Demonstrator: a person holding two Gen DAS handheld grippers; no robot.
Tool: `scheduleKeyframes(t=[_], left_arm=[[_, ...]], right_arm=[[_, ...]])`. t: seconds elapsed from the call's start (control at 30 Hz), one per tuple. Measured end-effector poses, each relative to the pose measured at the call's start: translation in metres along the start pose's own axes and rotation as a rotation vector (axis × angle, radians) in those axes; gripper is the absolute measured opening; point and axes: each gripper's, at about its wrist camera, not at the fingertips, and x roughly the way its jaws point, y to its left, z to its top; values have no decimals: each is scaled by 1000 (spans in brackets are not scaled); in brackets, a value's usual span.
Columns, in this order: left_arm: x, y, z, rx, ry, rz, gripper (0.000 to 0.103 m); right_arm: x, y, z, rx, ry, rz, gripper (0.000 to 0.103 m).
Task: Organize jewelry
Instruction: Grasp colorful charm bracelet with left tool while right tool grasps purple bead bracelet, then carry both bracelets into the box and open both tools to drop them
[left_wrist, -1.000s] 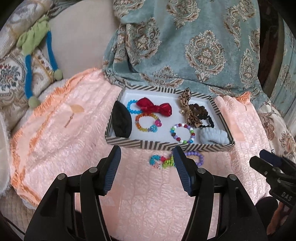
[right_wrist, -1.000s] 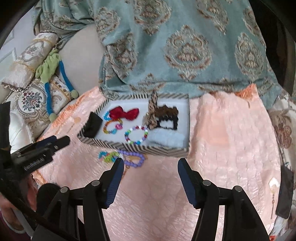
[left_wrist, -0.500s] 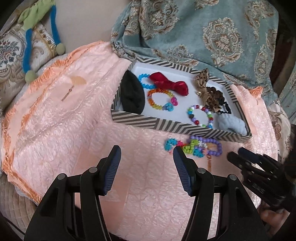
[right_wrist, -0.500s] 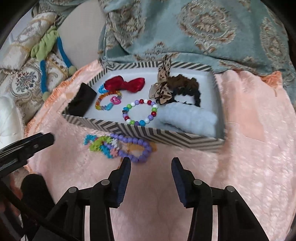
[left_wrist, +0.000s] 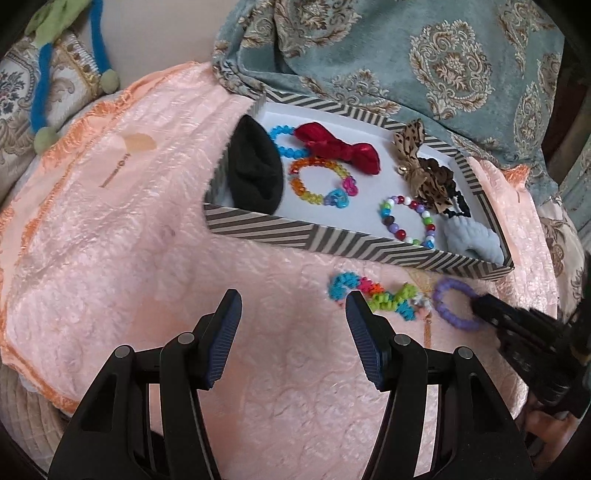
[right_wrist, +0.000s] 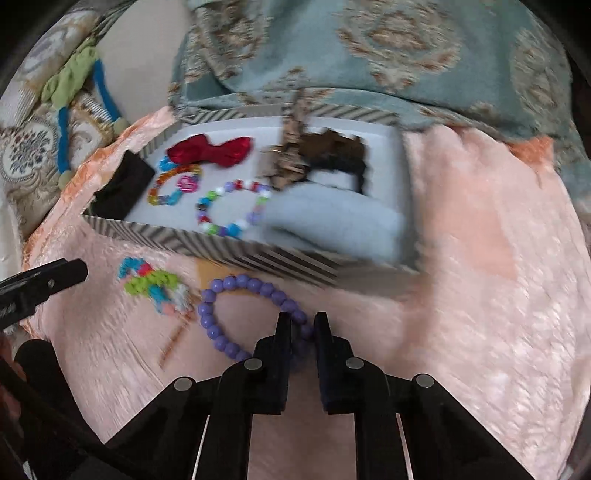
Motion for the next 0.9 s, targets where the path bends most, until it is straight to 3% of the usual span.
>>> scheduleKeyframes(t=[0.17,0.37,0.43,0.5,0.53,0.67,0.9], left_arm=[[24,-14,3,42,52,17,59],[43,-17,7,42,59,7,58],[46,-18,9,46,53,0,45],[47,-18,9,54,45,5,16],[48,-17,10,48,52,-26,12],[37,-11,9,30,61,-70,12],[-12,-11,18,19,-15,-138,12]], right_arm=[[-7,-20,-11,63,6,41,12],[-4,-22,-10,91,-13,78,12],[-2,-19,-8,81,-24,79,12],[-1,-17,-8,77,-35,85,12],[-1,-17,-8,78,-38,88,10],[-14,-20,-7,112,-60,132,9],[-56,-10,5,93,-132,166,9]])
